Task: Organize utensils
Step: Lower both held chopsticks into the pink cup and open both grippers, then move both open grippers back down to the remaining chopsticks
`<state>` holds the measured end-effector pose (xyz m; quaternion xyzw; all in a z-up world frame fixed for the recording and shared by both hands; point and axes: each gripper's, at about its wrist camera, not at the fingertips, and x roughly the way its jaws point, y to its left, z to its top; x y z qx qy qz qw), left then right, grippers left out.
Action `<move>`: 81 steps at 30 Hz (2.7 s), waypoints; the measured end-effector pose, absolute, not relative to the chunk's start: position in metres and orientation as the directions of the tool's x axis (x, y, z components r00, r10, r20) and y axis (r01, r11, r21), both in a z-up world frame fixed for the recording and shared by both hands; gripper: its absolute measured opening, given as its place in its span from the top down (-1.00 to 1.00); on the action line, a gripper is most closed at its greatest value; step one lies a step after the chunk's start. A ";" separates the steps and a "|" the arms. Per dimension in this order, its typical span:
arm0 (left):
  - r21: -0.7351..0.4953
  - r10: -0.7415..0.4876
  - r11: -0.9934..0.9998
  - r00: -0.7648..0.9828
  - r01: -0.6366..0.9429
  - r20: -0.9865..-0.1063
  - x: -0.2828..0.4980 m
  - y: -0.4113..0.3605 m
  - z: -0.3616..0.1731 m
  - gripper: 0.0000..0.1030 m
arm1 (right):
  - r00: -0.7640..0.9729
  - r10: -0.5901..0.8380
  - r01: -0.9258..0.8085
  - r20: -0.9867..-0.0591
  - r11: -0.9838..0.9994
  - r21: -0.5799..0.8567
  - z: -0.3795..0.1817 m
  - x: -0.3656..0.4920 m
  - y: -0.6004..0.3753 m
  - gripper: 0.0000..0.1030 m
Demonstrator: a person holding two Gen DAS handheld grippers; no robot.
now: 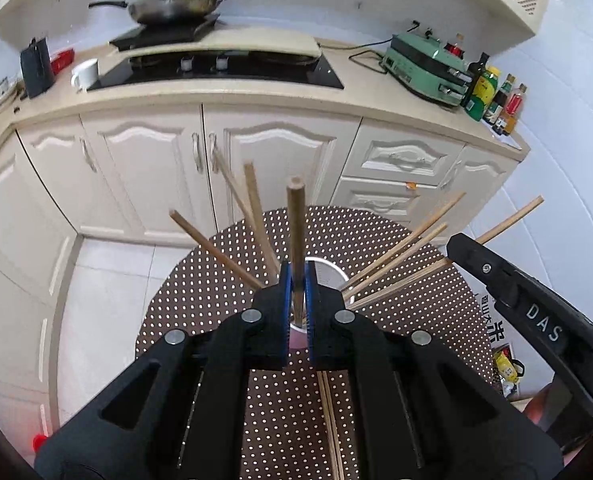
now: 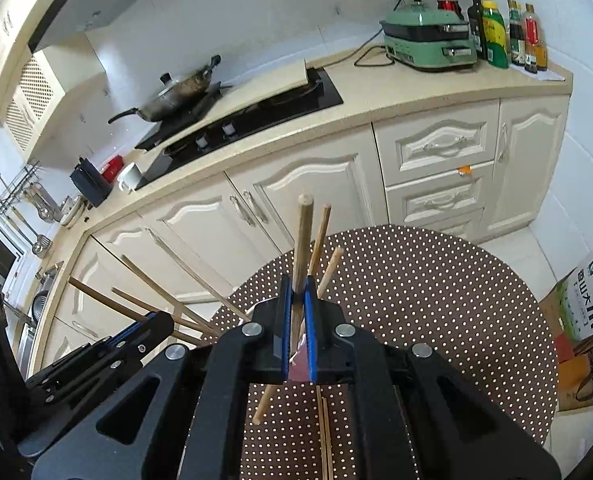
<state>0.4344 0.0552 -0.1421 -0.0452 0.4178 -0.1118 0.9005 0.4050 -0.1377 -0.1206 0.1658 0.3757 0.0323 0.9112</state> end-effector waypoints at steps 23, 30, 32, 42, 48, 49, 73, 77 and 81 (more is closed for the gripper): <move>-0.161 -0.248 0.968 0.643 0.191 -0.725 0.437 0.054 -0.165 -0.02 | 0.632 0.219 0.066 -0.744 0.941 0.333 -0.143 0.412 -0.135 0.19; -0.129 -0.221 0.974 0.640 0.188 -0.736 0.432 0.054 -0.165 -0.02 | 0.641 0.201 0.074 -0.741 0.945 0.320 -0.140 0.404 -0.146 0.09; -0.125 -0.215 0.975 0.641 0.184 -0.736 0.431 0.055 -0.164 -0.02 | 0.640 0.200 0.077 -0.742 0.944 0.320 -0.140 0.402 -0.148 0.08; -0.113 -0.194 0.980 0.652 0.165 -0.733 0.422 0.058 -0.159 -0.02 | 0.633 0.198 0.079 -0.748 0.945 0.317 -0.140 0.393 -0.155 0.02; -0.096 -0.175 0.983 0.659 0.154 -0.732 0.415 0.060 -0.157 -0.02 | 0.625 0.202 0.070 -0.754 0.947 0.312 -0.140 0.386 -0.156 -0.07; -0.096 -0.174 0.984 0.659 0.153 -0.732 0.414 0.060 -0.157 -0.02 | 0.624 0.201 0.070 -0.755 0.948 0.310 -0.141 0.385 -0.156 -0.11; -0.072 -0.132 0.990 0.617 0.120 -0.776 0.366 0.054 -0.183 -0.27 | 0.537 0.165 0.107 -0.827 0.959 0.261 -0.176 0.343 -0.169 -0.79; -0.079 -0.131 0.990 0.588 0.113 -0.798 0.359 0.055 -0.197 -0.30 | 0.489 0.150 0.119 -0.859 0.964 0.236 -0.194 0.338 -0.169 -0.81; -0.079 -0.125 0.991 0.562 0.106 -0.817 0.353 0.055 -0.210 -0.35 | 0.433 0.142 0.125 -0.890 0.969 0.215 -0.215 0.332 -0.165 -0.81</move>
